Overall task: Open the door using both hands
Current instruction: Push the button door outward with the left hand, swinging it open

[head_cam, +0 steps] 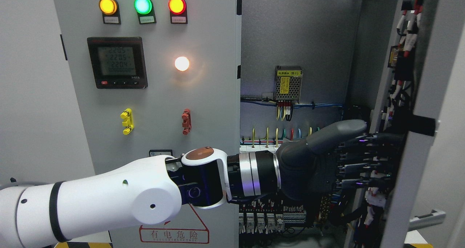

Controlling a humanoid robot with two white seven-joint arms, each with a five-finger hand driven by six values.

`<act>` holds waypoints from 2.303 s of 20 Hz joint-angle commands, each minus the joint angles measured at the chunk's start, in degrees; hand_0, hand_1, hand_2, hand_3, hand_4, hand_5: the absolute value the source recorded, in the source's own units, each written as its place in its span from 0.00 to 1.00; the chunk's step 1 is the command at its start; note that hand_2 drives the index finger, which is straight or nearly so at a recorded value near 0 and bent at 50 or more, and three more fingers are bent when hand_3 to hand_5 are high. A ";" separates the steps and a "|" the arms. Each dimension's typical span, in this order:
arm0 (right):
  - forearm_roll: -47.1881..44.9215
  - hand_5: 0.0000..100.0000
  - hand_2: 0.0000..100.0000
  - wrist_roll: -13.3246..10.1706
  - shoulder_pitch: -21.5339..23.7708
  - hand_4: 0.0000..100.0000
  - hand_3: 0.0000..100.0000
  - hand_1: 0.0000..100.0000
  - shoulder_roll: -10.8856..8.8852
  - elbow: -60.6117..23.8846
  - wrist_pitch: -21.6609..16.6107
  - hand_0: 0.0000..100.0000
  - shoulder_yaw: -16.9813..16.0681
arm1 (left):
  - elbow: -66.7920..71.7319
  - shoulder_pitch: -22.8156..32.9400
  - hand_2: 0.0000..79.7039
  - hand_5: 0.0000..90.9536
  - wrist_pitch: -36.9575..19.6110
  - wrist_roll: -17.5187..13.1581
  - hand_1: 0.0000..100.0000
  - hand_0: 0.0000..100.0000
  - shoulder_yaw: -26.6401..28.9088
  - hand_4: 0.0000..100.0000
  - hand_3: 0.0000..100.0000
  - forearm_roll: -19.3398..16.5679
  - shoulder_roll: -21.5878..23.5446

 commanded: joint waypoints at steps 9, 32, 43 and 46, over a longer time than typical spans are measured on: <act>0.00 0.00 0.00 -0.07 0.00 0.00 0.00 0.39 0.00 0.00 -0.02 0.12 0.00 | 4.08 0.26 0.00 0.00 -0.13 4.55 0.39 0.12 4.35 0.00 0.00 -3.74 -15.92; 0.00 0.00 0.00 -0.07 0.00 0.00 0.00 0.39 0.00 0.00 -0.02 0.12 0.00 | 7.34 0.26 0.00 0.00 -0.21 12.47 0.39 0.12 4.35 0.00 0.00 -5.23 -22.26; 0.00 0.00 0.00 -0.07 0.00 0.00 0.00 0.39 0.00 0.00 -0.02 0.12 0.00 | 1.73 5.70 0.00 0.00 -0.21 9.84 0.39 0.12 5.50 0.00 0.00 -12.00 -4.45; 0.00 0.00 0.00 0.02 0.00 0.00 0.00 0.39 0.00 0.00 -0.02 0.12 0.00 | -4.33 7.54 0.00 0.00 -0.30 5.19 0.39 0.12 5.41 0.00 0.00 -12.17 6.01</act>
